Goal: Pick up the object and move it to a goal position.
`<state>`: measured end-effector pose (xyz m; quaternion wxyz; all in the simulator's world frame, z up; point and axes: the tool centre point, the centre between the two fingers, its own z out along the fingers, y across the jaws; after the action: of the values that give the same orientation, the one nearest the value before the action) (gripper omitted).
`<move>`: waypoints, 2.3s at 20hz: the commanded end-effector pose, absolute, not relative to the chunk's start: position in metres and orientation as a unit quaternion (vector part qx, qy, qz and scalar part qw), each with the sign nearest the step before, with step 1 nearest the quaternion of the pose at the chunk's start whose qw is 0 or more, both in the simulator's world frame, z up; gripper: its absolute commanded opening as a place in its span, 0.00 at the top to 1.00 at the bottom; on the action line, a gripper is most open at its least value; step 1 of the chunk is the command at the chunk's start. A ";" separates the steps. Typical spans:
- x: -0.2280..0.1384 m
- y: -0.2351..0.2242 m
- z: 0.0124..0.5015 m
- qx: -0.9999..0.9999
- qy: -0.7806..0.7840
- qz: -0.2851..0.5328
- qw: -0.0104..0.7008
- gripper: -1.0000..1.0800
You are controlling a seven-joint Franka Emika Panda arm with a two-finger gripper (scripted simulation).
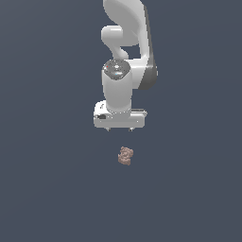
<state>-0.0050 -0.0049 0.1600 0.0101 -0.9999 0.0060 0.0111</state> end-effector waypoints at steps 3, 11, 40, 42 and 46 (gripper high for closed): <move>-0.005 -0.003 0.160 -1.000 0.004 0.012 0.011 0.04; -0.014 0.030 0.158 -0.999 -0.027 0.020 0.018 0.04; 0.060 0.022 0.107 -0.987 0.158 0.003 0.002 0.04; 0.063 0.022 0.104 -0.986 0.167 0.002 0.001 0.04; 0.067 0.021 0.101 -0.984 0.177 0.000 0.000 0.04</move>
<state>0.0650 0.0214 0.1019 0.0006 -0.9849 0.1731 0.0010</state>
